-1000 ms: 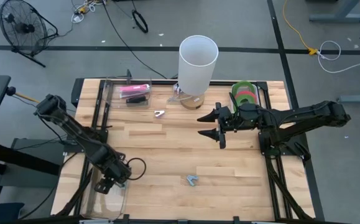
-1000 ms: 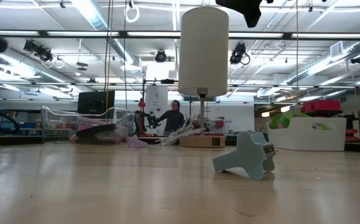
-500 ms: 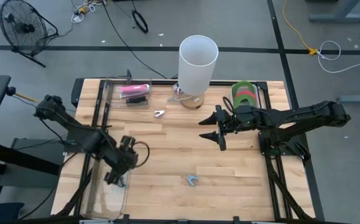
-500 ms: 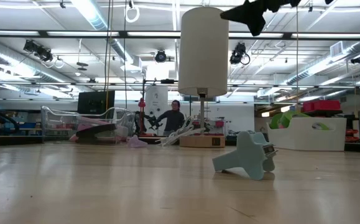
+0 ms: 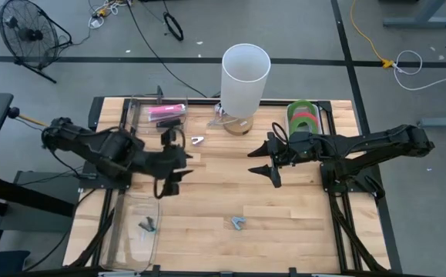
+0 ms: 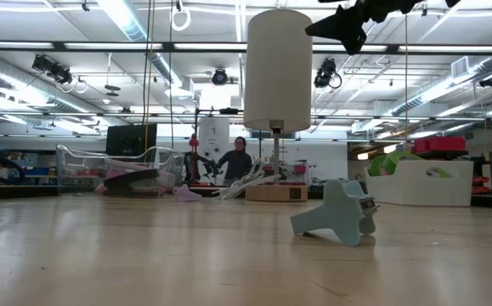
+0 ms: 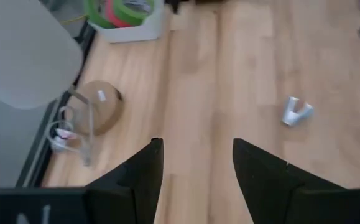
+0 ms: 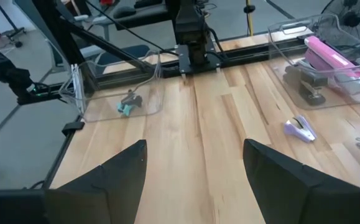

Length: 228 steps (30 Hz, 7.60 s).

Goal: Pick and place Stapler, Stapler remover, tape
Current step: Adjust the top transparent bin, then put the violet staple remover into the bottom transparent bin

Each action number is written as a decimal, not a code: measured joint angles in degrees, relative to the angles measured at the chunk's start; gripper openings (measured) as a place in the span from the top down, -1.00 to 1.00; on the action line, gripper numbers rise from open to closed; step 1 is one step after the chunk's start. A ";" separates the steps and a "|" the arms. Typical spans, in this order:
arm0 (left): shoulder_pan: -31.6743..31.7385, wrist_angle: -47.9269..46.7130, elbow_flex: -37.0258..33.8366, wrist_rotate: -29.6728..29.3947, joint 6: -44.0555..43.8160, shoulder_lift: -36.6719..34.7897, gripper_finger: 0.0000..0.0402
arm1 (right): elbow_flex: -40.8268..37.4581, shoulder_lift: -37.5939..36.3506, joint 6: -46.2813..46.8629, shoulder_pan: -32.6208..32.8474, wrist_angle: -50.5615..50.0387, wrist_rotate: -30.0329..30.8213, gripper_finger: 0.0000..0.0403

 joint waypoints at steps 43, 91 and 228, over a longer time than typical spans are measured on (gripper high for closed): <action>39.05 -1.23 -0.09 18.06 15.56 29.81 -0.50 | 0.00 0.00 4.40 0.01 -3.66 0.07 -0.31; 30.20 19.49 -24.22 8.48 0.68 17.97 -0.50 | 0.00 -0.02 4.09 0.00 -1.07 4.59 -0.31; 45.15 5.99 -26.27 12.09 14.06 14.65 1.00 | 0.01 -0.02 1.14 0.00 0.52 4.07 -0.31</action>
